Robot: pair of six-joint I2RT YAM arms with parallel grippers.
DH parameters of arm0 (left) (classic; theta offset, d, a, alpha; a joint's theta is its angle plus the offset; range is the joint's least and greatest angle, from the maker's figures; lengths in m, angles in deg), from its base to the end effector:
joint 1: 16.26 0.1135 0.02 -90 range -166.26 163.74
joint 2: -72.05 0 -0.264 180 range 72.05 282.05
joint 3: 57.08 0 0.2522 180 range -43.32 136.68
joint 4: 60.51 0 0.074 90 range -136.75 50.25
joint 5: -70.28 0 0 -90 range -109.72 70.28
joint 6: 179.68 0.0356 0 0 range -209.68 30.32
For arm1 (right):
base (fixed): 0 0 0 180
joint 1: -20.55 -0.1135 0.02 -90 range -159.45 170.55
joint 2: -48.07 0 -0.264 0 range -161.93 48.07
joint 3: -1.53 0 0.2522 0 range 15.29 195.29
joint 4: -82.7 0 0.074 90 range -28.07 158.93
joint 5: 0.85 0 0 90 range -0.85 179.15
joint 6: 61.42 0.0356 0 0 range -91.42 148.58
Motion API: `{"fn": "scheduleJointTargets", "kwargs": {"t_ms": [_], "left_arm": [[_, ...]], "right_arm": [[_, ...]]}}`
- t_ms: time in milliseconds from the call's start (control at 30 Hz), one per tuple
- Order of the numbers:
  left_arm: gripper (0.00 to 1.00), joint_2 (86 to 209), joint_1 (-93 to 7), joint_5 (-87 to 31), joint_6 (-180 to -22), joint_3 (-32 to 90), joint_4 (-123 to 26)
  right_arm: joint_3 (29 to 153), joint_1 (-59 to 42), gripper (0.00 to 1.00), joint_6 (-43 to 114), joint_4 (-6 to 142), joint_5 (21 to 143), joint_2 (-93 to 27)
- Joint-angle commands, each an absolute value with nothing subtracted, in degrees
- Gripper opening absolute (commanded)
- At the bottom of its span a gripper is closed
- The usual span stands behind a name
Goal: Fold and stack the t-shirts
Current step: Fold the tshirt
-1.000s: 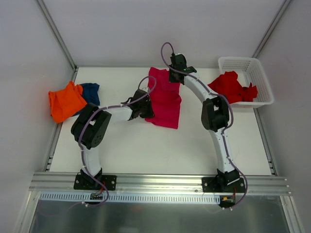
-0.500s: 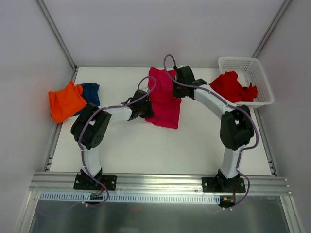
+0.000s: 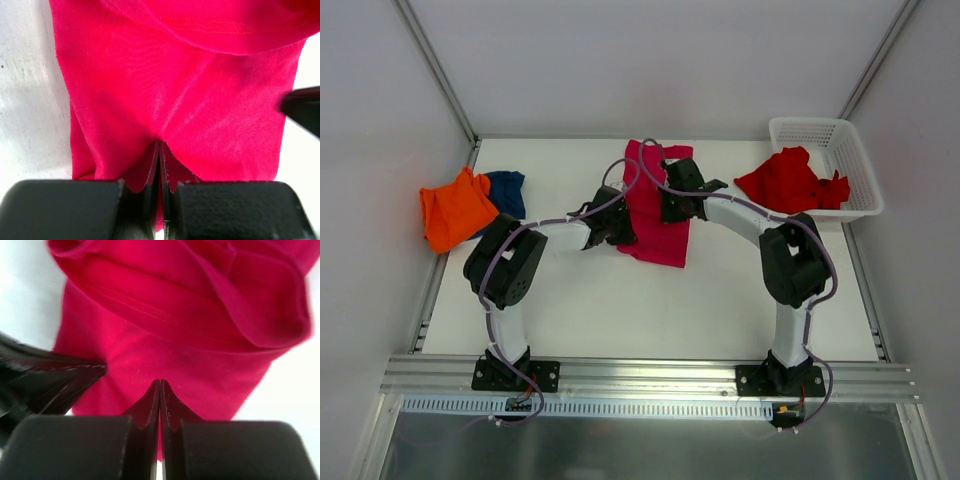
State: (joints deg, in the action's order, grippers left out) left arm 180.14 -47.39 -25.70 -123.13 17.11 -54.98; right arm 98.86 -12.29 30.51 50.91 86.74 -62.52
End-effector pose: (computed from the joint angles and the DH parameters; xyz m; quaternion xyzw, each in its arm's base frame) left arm 0.3369 -0.2078 0.1543 0.0040 0.9032 -0.2677 0.3354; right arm 0.3653 0.2376 0.2252 -0.2539 0.8883 0.1327 0.3589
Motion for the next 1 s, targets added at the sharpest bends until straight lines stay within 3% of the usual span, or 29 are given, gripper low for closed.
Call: {"fn": "scheduleJointTargets", "kwargs": {"t_ms": [0,467,967], "left_arm": [[0.00,178.31,-47.64,-25.96,-122.46,15.66,-50.97],[0.00,178.40,-47.55,-26.05,-122.20,15.92,-50.97],[0.00,176.90,-47.46,-26.05,-122.90,14.34,-50.97]], "right_arm": [[101.68,-12.85,0.00,32.18,52.24,85.02,-65.31],[109.33,-13.11,0.00,32.10,49.69,86.51,-72.95],[127.86,-12.41,0.01,31.31,42.75,91.24,-85.00]]}}
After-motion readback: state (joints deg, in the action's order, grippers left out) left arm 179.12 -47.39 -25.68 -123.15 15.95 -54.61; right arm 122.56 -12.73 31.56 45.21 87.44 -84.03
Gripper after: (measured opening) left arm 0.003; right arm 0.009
